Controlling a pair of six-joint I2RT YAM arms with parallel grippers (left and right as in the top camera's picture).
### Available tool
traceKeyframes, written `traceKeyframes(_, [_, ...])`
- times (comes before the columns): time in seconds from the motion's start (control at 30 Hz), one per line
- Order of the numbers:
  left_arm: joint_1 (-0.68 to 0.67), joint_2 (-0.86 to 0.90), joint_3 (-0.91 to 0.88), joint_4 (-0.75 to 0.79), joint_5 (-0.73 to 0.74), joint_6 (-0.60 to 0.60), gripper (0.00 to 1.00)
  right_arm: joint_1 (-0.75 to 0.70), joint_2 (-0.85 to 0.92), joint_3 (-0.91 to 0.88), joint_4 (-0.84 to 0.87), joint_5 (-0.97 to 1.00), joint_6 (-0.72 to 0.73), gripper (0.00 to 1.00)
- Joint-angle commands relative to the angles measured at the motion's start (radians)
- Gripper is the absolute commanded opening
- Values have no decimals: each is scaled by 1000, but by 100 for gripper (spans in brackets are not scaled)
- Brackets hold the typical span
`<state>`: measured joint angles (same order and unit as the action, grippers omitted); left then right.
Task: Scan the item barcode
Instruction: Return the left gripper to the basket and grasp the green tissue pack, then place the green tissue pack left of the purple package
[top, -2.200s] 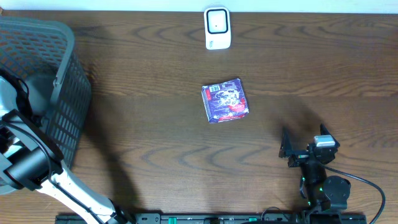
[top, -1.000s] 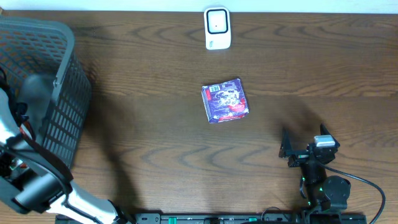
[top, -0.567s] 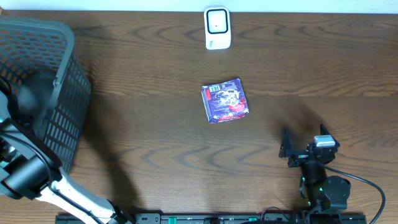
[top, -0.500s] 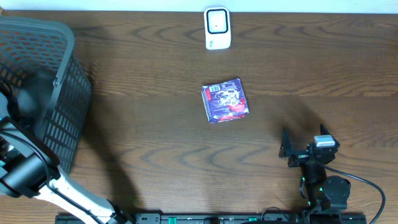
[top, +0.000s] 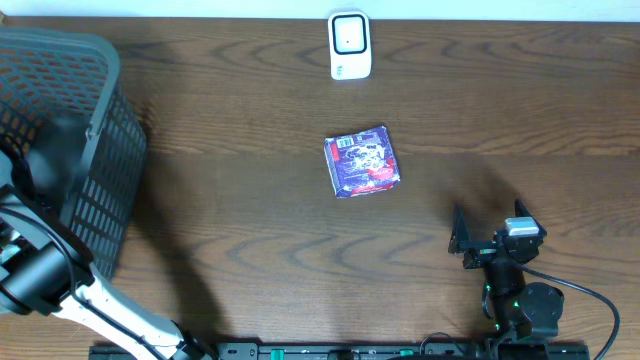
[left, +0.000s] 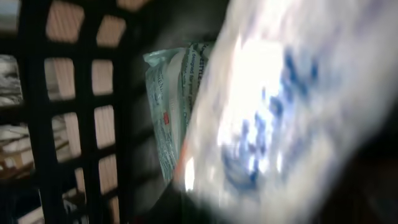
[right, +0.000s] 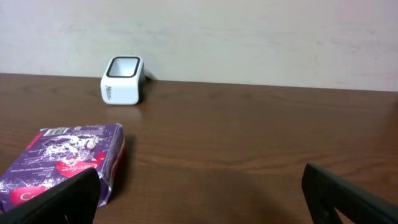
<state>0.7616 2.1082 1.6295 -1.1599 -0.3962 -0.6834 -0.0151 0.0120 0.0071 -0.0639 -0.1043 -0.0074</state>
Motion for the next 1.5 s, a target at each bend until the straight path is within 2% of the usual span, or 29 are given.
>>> traceKeyframes(0.0, [3, -104, 45, -10, 149, -2, 7, 10, -5, -1, -4, -6, 14, 99])
traceKeyframes(0.17, [3, -297, 50, 8, 329, -68, 7, 10, -5, -1, -4, -6, 14, 99])
traceKeyframes(0.3, [1, -480, 50, 53, 508, -73, 7, 10, -5, -1, -4, -6, 14, 99])
traceKeyframes(0.47, [-36, -674, 50, 99, 564, -67, 7, 10, -5, -1, -4, -6, 14, 99])
traceKeyframes(0.6, [-129, -777, 50, 148, 709, 29, 7, 10, -5, -1, -4, -6, 14, 99])
traceKeyframes(0.73, [-303, -828, 50, 296, 839, 254, 7, 10, -5, -1, -4, -6, 14, 99])
traceKeyframes(0.83, [-438, -836, 50, 353, 842, 373, 7, 10, -5, -1, -4, -6, 14, 99])
traceKeyframes(1.17, [-909, -764, 13, 357, 836, 555, 7, 10, -5, -1, -4, -6, 14, 99])
traceKeyframes(1.4, [-1114, -571, 9, 325, 727, 559, 7, 9, -5, -1, -4, -6, 14, 99])
traceKeyframes(1.47, [-1153, -498, 9, 296, 644, 542, 7, 10, -5, -1, -4, -6, 14, 99])
